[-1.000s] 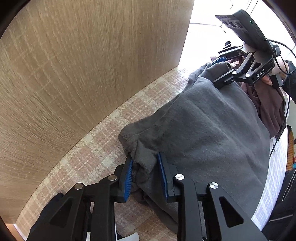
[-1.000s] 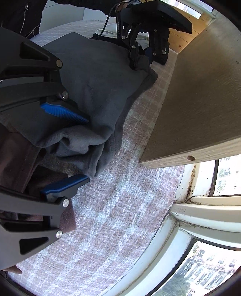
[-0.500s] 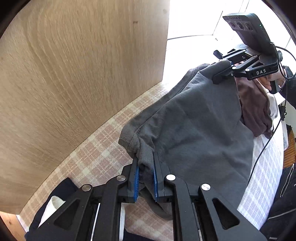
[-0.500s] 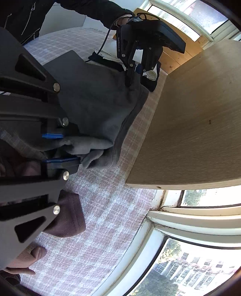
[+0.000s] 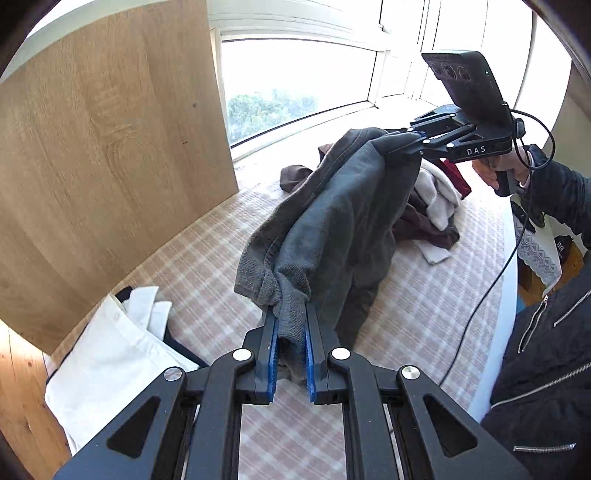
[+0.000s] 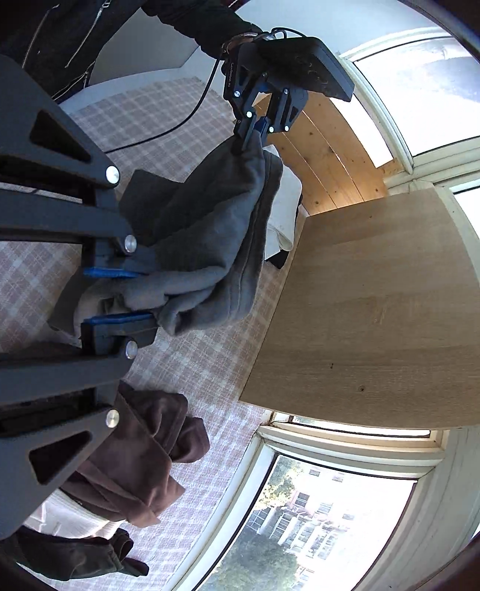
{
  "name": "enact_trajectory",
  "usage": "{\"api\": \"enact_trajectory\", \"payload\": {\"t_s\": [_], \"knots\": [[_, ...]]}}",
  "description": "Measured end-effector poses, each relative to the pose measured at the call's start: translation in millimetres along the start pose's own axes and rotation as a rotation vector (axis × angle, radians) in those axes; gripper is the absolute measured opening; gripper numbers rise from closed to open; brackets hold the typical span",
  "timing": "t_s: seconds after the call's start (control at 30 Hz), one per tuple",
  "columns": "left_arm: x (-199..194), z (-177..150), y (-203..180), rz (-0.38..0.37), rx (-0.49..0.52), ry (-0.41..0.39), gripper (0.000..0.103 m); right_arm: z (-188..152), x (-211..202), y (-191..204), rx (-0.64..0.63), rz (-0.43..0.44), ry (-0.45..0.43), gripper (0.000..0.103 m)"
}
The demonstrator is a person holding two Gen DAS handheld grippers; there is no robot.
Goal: Fold clothes
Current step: 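Lift the shirt with both grippers and fold it over onto itself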
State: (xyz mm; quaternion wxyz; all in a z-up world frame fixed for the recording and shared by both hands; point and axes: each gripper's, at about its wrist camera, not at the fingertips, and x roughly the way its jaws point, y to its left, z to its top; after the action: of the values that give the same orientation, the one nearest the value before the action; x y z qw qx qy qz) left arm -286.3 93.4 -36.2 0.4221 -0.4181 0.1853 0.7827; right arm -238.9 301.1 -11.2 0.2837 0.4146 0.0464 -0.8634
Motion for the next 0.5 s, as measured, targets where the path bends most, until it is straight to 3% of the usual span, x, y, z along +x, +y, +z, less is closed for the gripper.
{"api": "enact_trajectory", "payload": {"t_s": [0.17, 0.4, 0.5], "knots": [[-15, -44, -57, -0.045, -0.004, 0.035, 0.010, -63, -34, 49, -0.006, -0.025, -0.036, 0.014], [-1, -101, -122, -0.133, -0.009, 0.155, 0.011, -163, -51, 97, 0.036, -0.026, 0.029, 0.014], [5, -125, -149, -0.170, -0.011, 0.206, 0.012, -208, -41, 109, 0.005, -0.067, 0.083, 0.015]]}}
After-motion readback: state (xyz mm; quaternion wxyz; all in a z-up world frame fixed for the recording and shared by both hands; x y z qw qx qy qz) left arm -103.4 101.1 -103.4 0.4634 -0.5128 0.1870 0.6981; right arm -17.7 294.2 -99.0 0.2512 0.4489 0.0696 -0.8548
